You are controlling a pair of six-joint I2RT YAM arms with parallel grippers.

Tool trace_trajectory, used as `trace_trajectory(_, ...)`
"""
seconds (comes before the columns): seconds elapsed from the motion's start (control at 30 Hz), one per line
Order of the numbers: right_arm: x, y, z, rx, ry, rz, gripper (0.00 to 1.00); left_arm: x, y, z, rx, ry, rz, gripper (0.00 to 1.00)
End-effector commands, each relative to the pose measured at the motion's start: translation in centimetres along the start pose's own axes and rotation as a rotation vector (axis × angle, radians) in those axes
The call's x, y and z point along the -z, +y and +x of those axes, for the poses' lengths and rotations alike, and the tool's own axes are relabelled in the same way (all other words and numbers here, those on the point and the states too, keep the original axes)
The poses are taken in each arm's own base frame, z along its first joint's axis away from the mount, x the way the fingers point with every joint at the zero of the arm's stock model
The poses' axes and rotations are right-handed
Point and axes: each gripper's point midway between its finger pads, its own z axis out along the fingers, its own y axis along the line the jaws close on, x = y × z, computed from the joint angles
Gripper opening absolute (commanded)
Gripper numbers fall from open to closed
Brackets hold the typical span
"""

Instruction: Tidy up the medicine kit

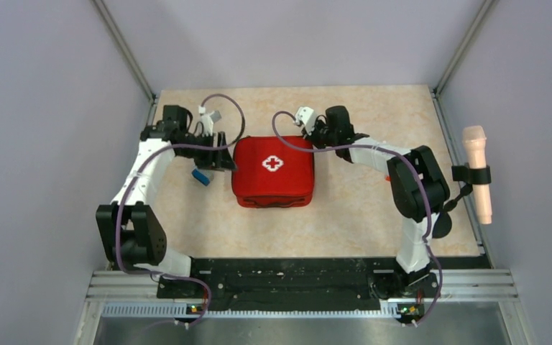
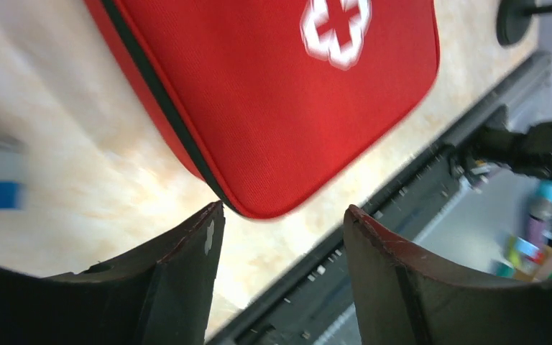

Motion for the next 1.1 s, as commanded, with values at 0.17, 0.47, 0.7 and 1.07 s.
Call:
trace_trajectory(0.17, -0.8, -0.1, -5.3, 0.066, -0.185, -0.024, 0.00, -1.9, 2.4, -15.6, -0.221, -0.265, 0.001, 0.74)
trace_trajectory(0.47, -0.3, 1.3, -5.2, 0.105, -0.208, -0.071, 0.00, -11.3, 1.8, -20.5, -0.265, -0.208, 0.244, 0.75)
trace_trajectory(0.7, -0.6, 2.1, -4.8, 0.091, -0.194, -0.098, 0.00, -15.2, -1.0, -16.9, -0.198, -0.093, 0.445, 0.69)
trace_trajectory(1.07, -1.7, 2.9, -5.0, 0.066, -0.192, -0.128, 0.00, -18.9, -0.4, -11.3, -0.162, 0.041, 0.389, 0.47)
